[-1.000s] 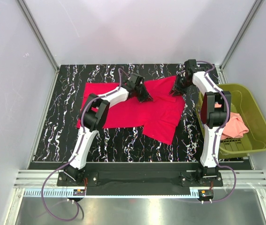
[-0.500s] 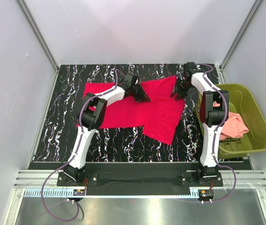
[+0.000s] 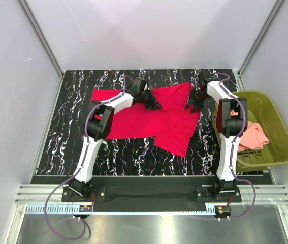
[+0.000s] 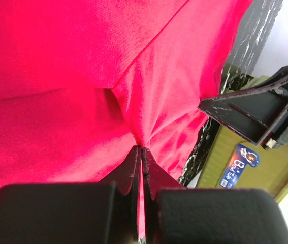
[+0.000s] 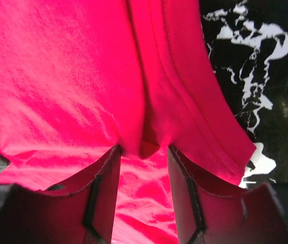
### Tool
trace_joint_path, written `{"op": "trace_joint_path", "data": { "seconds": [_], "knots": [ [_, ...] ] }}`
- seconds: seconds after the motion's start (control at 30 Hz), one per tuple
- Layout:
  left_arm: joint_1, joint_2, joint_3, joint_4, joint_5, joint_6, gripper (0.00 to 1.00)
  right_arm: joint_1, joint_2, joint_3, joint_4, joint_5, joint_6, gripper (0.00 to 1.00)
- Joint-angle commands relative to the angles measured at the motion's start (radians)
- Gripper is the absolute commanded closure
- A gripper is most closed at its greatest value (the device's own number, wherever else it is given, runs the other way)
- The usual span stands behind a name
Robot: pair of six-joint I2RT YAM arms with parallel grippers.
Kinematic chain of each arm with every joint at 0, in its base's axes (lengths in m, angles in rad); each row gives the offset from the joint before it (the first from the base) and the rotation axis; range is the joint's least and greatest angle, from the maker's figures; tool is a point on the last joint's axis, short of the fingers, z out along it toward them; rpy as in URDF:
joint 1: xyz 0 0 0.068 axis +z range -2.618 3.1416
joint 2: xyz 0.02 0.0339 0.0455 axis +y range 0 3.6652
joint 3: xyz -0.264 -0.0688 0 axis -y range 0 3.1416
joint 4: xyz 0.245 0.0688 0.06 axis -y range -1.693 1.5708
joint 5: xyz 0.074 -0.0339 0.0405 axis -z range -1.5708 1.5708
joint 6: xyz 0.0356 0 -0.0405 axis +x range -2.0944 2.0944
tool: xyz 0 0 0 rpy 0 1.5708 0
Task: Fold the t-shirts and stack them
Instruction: Fold the tshirt
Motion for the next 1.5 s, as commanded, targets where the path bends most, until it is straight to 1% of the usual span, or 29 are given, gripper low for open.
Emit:
{"op": "trace_joint_path", "data": {
  "seconds": [0.0,0.17,0.33,0.4,0.5,0.57,0.6,0.73,0.9,1.03,1.33,1.47],
  "knots": [
    [0.020,-0.006,0.043,0.000,0.069,0.002,0.98,-0.009,-0.031,-0.013,0.058,-0.016,-0.027,0.51],
    [0.025,0.024,0.085,-0.017,0.093,0.005,0.97,-0.011,-0.048,-0.027,0.102,-0.053,-0.014,0.56],
    [0.026,0.040,0.088,-0.019,0.107,0.004,0.96,-0.011,-0.066,-0.039,0.109,-0.088,-0.002,0.68],
    [0.026,0.044,0.089,-0.016,0.110,-0.001,0.96,-0.011,-0.075,-0.047,0.118,-0.088,0.001,0.68],
    [0.025,0.050,0.091,-0.014,0.112,-0.001,0.96,-0.011,-0.075,-0.033,0.101,-0.084,-0.004,0.55],
    [0.026,0.053,0.091,-0.010,0.113,-0.004,0.96,-0.011,-0.078,-0.013,0.064,-0.063,-0.008,0.51],
    [0.026,0.053,0.092,-0.007,0.113,-0.004,0.96,-0.011,-0.081,-0.005,0.051,-0.052,-0.016,0.50],
    [0.026,0.054,0.086,-0.005,0.112,-0.005,0.96,-0.011,-0.103,0.035,0.015,-0.015,-0.042,0.49],
    [0.026,0.054,0.086,-0.003,0.110,-0.009,0.96,-0.011,-0.068,0.071,0.014,-0.058,-0.073,0.51],
    [0.025,0.056,0.089,0.000,0.110,-0.010,0.96,-0.009,-0.057,0.062,0.040,-0.082,-0.063,0.53],
    [0.025,0.056,0.088,0.004,0.109,-0.016,0.96,-0.011,-0.031,0.055,0.046,-0.122,-0.073,0.54],
    [0.025,0.056,0.089,0.007,0.110,-0.021,0.96,-0.011,-0.040,0.036,0.044,-0.089,-0.082,0.53]
  ]
}}
